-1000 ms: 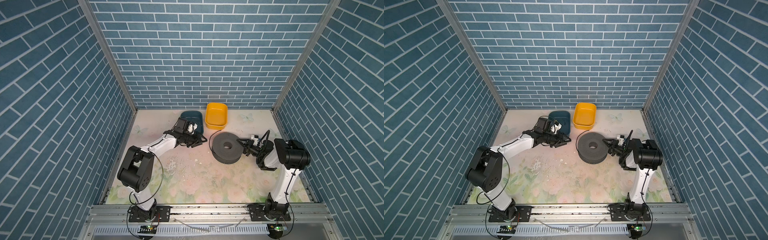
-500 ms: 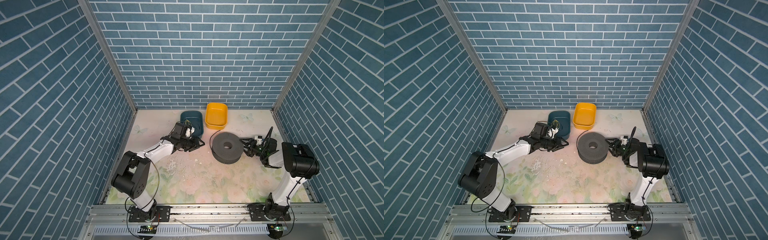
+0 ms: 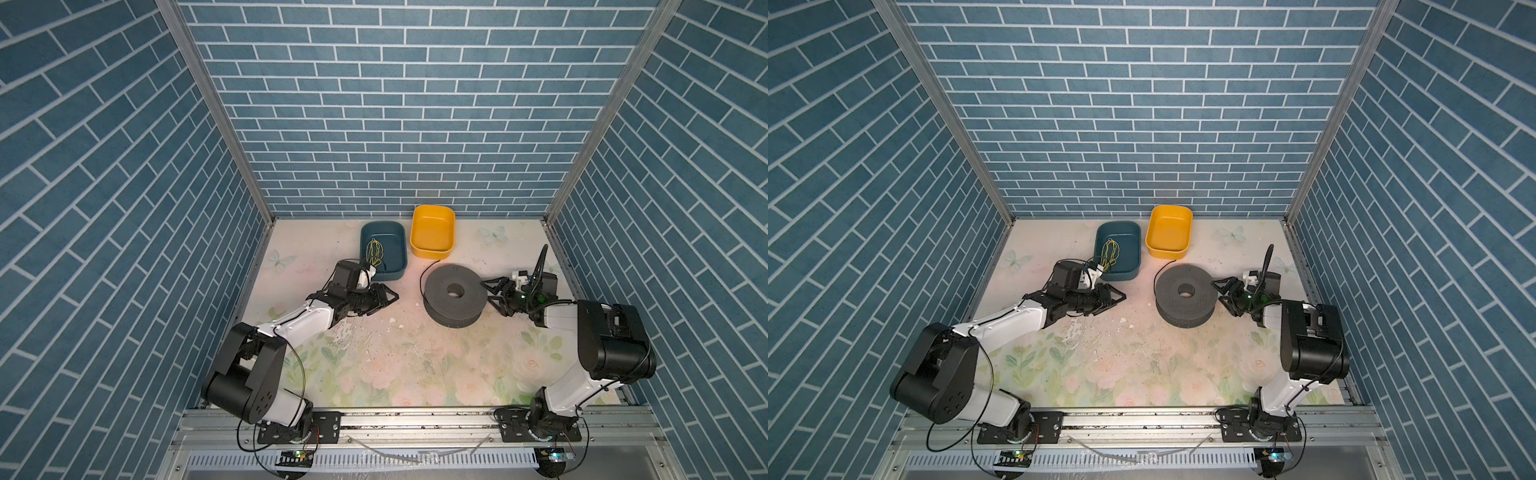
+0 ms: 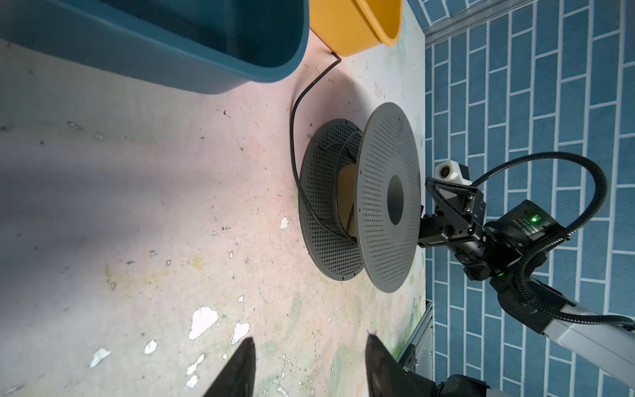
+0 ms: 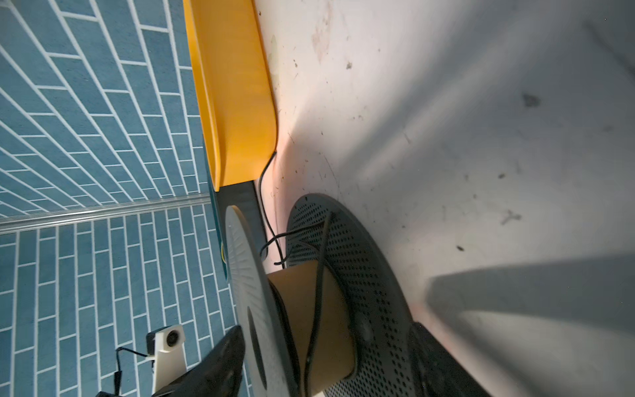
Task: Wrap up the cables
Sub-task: 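Open both grippers and draw them back from the spool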
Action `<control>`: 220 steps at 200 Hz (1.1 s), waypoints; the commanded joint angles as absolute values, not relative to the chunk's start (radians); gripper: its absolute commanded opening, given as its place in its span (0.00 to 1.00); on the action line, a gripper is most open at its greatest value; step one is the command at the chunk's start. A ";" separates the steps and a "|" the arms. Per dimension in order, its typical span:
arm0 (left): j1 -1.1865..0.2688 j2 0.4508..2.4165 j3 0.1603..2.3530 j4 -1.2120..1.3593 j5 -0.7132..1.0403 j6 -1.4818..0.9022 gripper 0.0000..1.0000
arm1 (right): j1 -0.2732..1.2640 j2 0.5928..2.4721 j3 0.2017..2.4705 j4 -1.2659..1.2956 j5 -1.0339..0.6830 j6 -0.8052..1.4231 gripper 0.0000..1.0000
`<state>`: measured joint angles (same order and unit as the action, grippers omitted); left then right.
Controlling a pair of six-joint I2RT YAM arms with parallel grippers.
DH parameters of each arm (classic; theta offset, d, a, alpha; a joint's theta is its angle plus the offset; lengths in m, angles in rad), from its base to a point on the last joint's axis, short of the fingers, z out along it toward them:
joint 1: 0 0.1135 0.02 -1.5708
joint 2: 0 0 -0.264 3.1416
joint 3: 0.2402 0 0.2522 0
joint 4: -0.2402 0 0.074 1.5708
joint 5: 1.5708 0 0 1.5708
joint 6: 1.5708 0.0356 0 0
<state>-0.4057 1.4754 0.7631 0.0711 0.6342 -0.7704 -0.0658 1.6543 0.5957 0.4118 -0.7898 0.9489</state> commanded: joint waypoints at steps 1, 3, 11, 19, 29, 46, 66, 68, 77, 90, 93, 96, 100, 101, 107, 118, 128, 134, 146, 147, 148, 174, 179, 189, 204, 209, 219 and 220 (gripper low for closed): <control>-0.402 1.496 0.775 0.133 0.668 -0.768 0.52 | -0.069 1.616 0.612 0.314 -0.747 0.887 0.74; -0.401 1.499 0.775 0.135 0.669 -0.767 0.52 | -0.069 1.612 0.613 0.310 -0.745 0.885 0.74; -0.400 1.508 0.772 0.146 0.672 -0.769 0.52 | -0.070 1.604 0.615 0.296 -0.736 0.879 0.74; -0.401 1.516 0.769 0.160 0.674 -0.769 0.52 | -0.070 1.592 0.623 0.272 -0.724 0.869 0.74; -0.400 1.528 0.768 0.172 0.676 -0.773 0.53 | -0.069 1.579 0.631 0.245 -0.712 0.853 0.74; -0.399 1.548 0.769 0.182 0.677 -0.768 0.53 | -0.069 1.551 0.638 0.217 -0.690 0.839 0.74; -0.398 1.566 0.769 0.203 0.681 -0.772 0.53 | -0.069 1.529 0.652 0.196 -0.673 0.830 0.74; -0.397 1.568 0.769 0.205 0.683 -0.772 0.53 | -0.069 1.527 0.654 0.193 -0.671 0.828 0.74; -0.397 1.576 0.771 0.216 0.689 -0.775 0.53 | -0.069 1.521 0.662 0.183 -0.665 0.821 0.74; -0.397 1.587 0.775 0.224 0.696 -0.778 0.53 | -0.069 1.505 0.666 0.180 -0.653 0.818 0.74; -0.396 1.589 0.777 0.224 0.696 -0.777 0.53 | -0.070 1.502 0.665 0.180 -0.651 0.818 0.73; -0.396 1.590 0.779 0.224 0.697 -0.776 0.53 | -0.069 1.498 0.664 0.180 -0.648 0.818 0.73; -0.396 1.593 0.781 0.224 0.698 -0.777 0.53 | -0.069 1.492 0.664 0.180 -0.645 0.818 0.74; -0.396 1.593 0.782 0.224 0.698 -0.777 0.53 | -0.069 1.492 0.664 0.180 -0.645 0.817 0.73; -0.396 1.595 0.784 0.226 0.698 -0.776 0.53 | -0.069 1.485 0.663 0.179 -0.641 0.816 0.73; -0.396 1.597 0.787 0.230 0.696 -0.777 0.53 | -0.069 1.472 0.665 0.171 -0.636 0.812 0.73; -0.396 1.601 0.790 0.228 0.690 -0.777 0.53 | -0.069 1.463 0.673 0.150 -0.629 0.797 0.73; -0.394 1.604 0.792 0.228 0.688 -0.777 0.53 | -0.068 1.457 0.679 0.140 -0.625 0.791 0.73; -0.395 1.610 0.799 0.224 0.687 -0.777 0.53 | -0.069 1.443 0.686 0.128 -0.619 0.781 0.72; -0.395 1.611 0.799 0.224 0.687 -0.776 0.53 | -0.069 1.441 0.686 0.128 -0.618 0.780 0.72; -0.394 1.613 0.799 0.223 0.687 -0.776 0.53 | -0.068 1.439 0.687 0.126 -0.617 0.780 0.72; -0.395 1.624 0.820 0.194 0.682 -0.773 0.53 | -0.069 1.398 0.706 0.082 -0.583 0.735 0.71; -0.396 1.622 0.824 0.186 0.676 -0.772 0.53 | -0.069 1.391 0.711 0.071 -0.573 0.723 0.71; -0.396 1.618 0.829 0.168 0.664 -0.773 0.53 | -0.068 1.377 0.718 0.054 -0.557 0.699 0.71; -0.396 1.609 0.838 0.141 0.643 -0.766 0.54 | -0.069 1.364 0.732 0.031 -0.524 0.664 0.72; -0.396 1.606 0.841 0.132 0.637 -0.764 0.54 | -0.069 1.363 0.739 0.020 -0.514 0.652 0.72; -0.396 1.596 0.849 0.111 0.619 -0.750 0.56 | -0.069 1.359 0.752 -0.003 -0.481 0.634 0.72; -0.396 1.596 0.849 0.109 0.617 -0.750 0.56 | -0.069 1.359 0.752 -0.006 -0.477 0.632 0.72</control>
